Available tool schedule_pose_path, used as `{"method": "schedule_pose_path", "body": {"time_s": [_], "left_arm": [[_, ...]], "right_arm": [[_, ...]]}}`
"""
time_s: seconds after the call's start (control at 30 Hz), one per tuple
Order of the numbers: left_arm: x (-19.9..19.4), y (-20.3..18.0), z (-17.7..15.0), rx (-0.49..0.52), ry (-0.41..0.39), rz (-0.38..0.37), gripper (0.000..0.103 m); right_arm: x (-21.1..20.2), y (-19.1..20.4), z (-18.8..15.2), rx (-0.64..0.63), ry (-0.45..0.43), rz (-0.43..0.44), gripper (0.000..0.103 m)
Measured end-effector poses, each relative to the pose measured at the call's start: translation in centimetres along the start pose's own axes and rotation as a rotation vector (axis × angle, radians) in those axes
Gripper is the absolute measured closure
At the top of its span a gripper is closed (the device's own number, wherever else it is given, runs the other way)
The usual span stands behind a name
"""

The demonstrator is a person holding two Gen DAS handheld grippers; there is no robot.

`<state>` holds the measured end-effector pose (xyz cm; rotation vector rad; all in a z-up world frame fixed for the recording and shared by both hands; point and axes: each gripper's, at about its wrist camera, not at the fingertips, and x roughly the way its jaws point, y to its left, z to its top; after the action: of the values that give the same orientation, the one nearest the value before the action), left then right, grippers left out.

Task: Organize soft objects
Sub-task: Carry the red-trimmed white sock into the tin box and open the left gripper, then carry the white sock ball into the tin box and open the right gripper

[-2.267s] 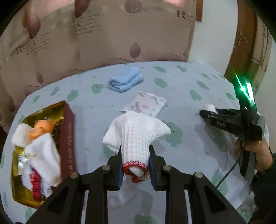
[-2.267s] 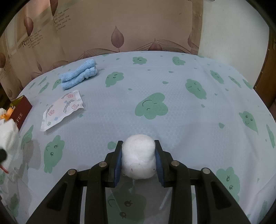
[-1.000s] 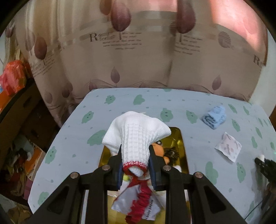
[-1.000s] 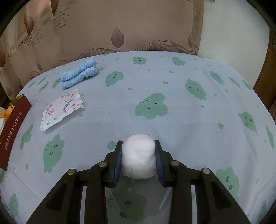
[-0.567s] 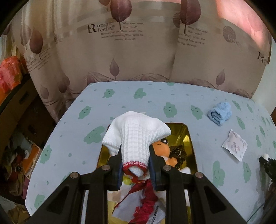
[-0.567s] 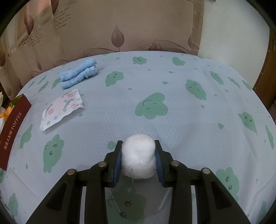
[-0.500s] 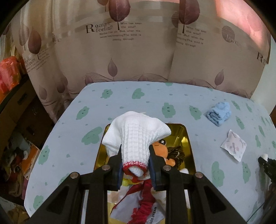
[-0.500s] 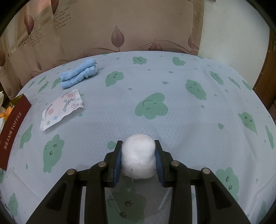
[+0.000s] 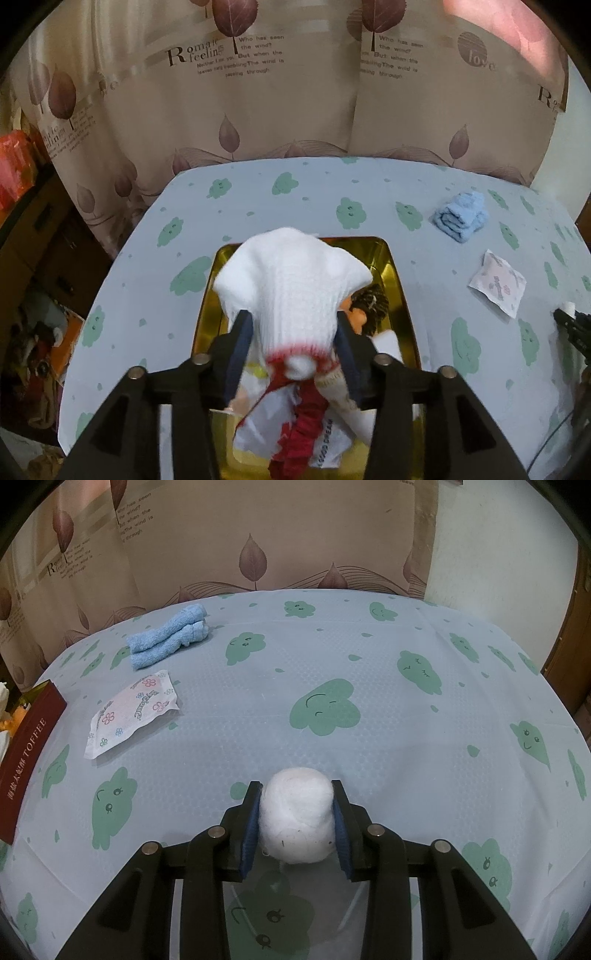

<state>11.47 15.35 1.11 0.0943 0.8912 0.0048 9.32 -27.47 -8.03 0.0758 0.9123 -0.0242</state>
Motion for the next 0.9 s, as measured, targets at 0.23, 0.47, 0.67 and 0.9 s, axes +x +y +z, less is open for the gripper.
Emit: {"method": "schedule_pose_path", "body": {"time_s": [0.23, 0.47, 0.67, 0.9], "left_arm": [[-0.7, 0.0, -1.4, 0.000, 0.020, -0.021, 0.054], [-1.5, 0.3, -2.9, -0.029, 0.022, -0.037, 0.054], [-3.6, 1.3, -4.3, -0.053, -0.020, -0.019, 0.054], [-4.7, 4.1, -6.5, -0.099, -0.040, 0.004, 0.054]], "right_arm": [[0.0, 0.0, 0.0, -0.002, 0.000, -0.001, 0.068], [0.0, -0.1, 0.1, -0.002, 0.000, -0.001, 0.068], [0.0, -0.1, 0.1, -0.007, 0.000, -0.004, 0.069], [-0.1, 0.3, 0.0, -0.032, -0.002, -0.025, 0.078]]}}
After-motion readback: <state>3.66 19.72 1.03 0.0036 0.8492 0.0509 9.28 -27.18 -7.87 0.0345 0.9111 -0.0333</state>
